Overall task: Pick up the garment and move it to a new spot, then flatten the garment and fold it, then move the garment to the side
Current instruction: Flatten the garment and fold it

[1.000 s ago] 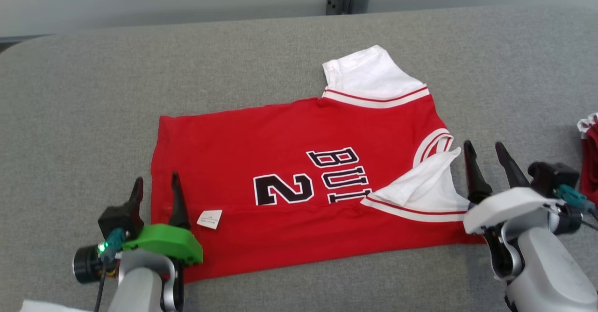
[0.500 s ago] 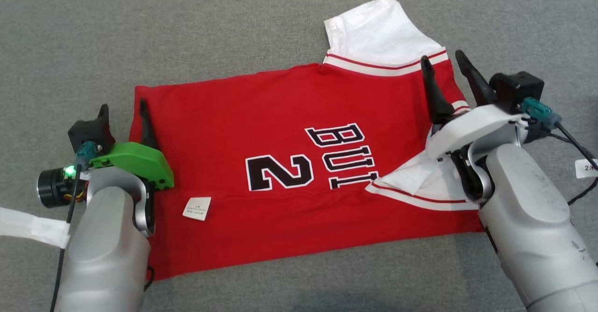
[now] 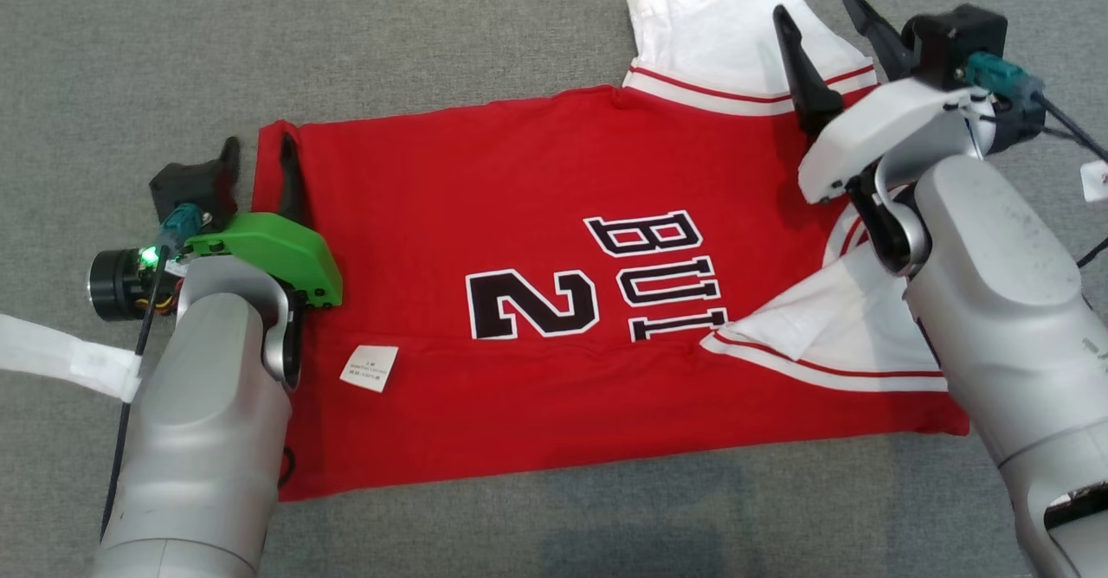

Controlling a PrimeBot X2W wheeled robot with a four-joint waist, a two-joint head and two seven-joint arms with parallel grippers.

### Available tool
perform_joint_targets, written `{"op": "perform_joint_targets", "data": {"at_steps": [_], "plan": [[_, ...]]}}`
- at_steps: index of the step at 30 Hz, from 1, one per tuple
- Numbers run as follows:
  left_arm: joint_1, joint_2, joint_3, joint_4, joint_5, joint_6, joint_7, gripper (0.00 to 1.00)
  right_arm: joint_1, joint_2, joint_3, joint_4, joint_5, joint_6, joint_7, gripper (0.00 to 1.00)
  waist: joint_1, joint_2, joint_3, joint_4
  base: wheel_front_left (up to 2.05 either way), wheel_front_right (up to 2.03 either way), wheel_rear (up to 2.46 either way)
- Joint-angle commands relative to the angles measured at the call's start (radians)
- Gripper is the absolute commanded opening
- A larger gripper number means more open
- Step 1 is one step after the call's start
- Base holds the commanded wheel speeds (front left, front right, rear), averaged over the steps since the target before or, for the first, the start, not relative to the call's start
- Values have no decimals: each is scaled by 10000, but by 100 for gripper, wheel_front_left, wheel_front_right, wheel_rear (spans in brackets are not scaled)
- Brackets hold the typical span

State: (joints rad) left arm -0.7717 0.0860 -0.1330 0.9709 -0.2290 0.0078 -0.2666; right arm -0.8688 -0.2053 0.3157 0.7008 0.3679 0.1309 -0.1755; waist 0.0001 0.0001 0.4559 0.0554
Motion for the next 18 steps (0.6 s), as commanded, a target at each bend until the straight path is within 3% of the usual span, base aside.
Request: {"op": "perform_joint_targets", "data": {"at_steps": [1, 6, 18], "plan": [[-97, -109, -150, 302, 122, -106, 54, 0, -384, -150, 119, 269, -95, -4, 200, 100, -1, -1, 153, 202, 0, 0, 0], [-482, -214, -415, 547, 93, -414, 53, 0, -1464, -333, 530, 1259, -684, -4, 963, 100, -1, -1, 409, 612, 0, 0, 0], [-611, -303, -1154, -63, -371, -560, 52, 0, -2984, -406, -25, 3680, -692, -4, 1726, 100, -1, -1, 967, 1559, 0, 0, 0]]}}
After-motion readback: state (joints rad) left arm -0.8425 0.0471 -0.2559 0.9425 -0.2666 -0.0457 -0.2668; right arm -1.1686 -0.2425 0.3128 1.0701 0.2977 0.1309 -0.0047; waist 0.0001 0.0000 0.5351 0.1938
